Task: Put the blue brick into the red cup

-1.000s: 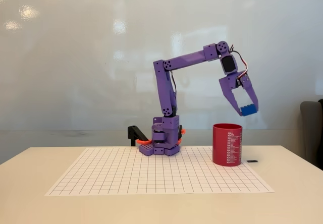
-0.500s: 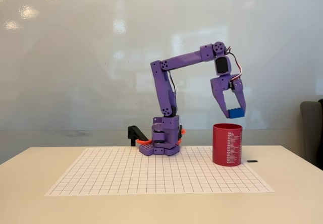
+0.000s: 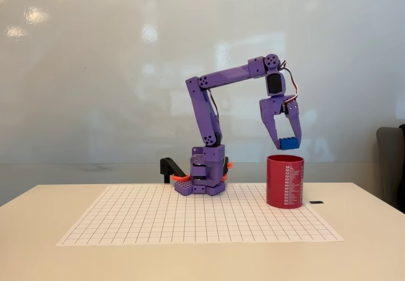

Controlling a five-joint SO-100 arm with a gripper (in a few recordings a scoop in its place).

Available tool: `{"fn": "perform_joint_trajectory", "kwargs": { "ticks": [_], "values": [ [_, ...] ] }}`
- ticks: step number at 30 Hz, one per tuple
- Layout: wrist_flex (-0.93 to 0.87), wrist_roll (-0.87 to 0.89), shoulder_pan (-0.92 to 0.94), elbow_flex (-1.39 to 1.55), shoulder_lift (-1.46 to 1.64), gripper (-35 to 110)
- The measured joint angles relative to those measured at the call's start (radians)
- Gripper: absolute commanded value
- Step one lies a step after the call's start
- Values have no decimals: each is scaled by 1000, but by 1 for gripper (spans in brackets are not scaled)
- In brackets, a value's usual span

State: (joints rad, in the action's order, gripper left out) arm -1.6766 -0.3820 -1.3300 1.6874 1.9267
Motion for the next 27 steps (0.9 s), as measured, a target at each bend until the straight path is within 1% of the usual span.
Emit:
{"fn": "perform_joint_trajectory", "kwargs": {
  "ticks": [3, 12, 14, 15, 17, 27],
  "values": [
    [-18, -57, -28, 14, 0, 40],
    [69, -26, -15, 14, 0, 39],
    [89, -28, -9, 14, 0, 3],
    [98, -52, -3, 14, 0, 0],
    [103, -69, 5, 14, 0, -1],
    [178, -25, 37, 14, 3, -1]
  ]
}}
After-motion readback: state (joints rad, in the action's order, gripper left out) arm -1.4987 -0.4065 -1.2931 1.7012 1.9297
